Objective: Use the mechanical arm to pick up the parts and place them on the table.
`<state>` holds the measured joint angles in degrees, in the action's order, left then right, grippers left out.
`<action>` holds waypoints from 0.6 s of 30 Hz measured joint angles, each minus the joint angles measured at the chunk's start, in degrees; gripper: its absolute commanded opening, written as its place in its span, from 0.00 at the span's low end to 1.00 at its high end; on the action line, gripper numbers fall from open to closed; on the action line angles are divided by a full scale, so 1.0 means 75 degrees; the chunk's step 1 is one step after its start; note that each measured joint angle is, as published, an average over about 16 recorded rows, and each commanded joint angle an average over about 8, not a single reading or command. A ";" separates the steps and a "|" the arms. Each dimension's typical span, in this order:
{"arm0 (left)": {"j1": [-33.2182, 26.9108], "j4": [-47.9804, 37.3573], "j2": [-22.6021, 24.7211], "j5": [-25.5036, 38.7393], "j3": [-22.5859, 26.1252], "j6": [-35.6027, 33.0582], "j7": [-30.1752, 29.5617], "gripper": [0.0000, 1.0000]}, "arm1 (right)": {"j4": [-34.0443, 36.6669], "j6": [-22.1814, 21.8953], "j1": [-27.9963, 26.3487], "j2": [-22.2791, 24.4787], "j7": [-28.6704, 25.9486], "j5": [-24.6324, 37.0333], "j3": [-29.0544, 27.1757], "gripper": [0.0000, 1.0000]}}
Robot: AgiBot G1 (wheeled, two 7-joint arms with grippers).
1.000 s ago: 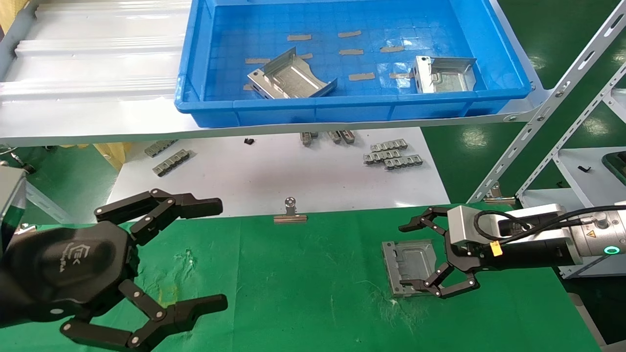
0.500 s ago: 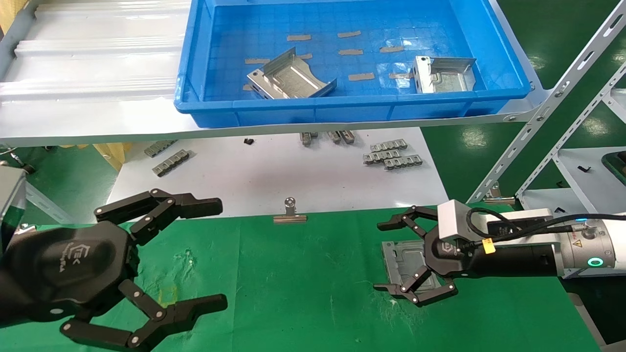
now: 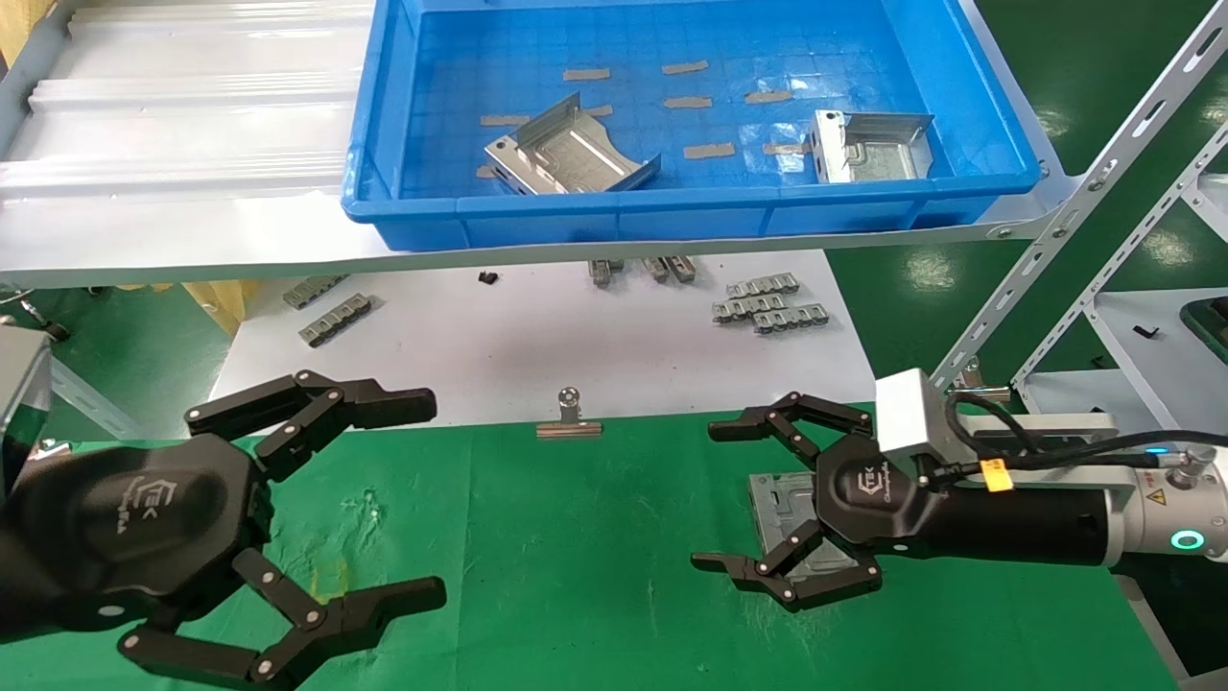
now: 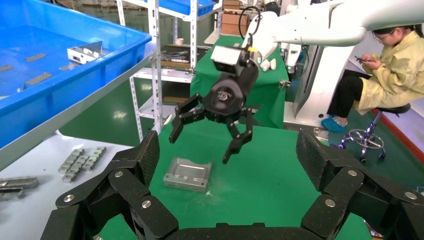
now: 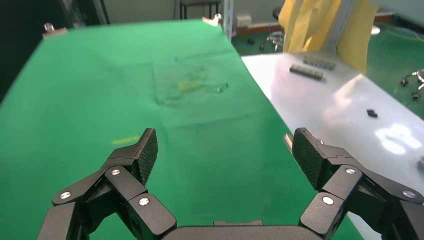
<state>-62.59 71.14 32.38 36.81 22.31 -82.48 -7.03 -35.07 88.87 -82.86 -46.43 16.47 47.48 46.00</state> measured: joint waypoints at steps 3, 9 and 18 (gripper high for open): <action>0.0000 0.0000 0.0000 0.0000 0.0000 0.0000 0.0000 1.00 | -0.0470 -0.0039 0.0260 0.0139 -0.0332 -0.0069 -0.0366 1.00; 0.0000 0.0000 0.0000 0.0000 0.0000 0.0000 0.0000 1.00 | -0.1411 -0.0116 0.0780 0.0418 -0.0997 -0.0206 -0.1098 1.00; 0.0000 0.0000 0.0000 0.0000 0.0000 0.0000 0.0000 1.00 | -0.2821 -0.0233 0.1560 0.0836 -0.1994 -0.0412 -0.2197 1.00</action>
<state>-62.59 71.14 32.38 36.81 22.31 -82.48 -7.03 -56.23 87.13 -71.16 -40.16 1.51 44.39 29.53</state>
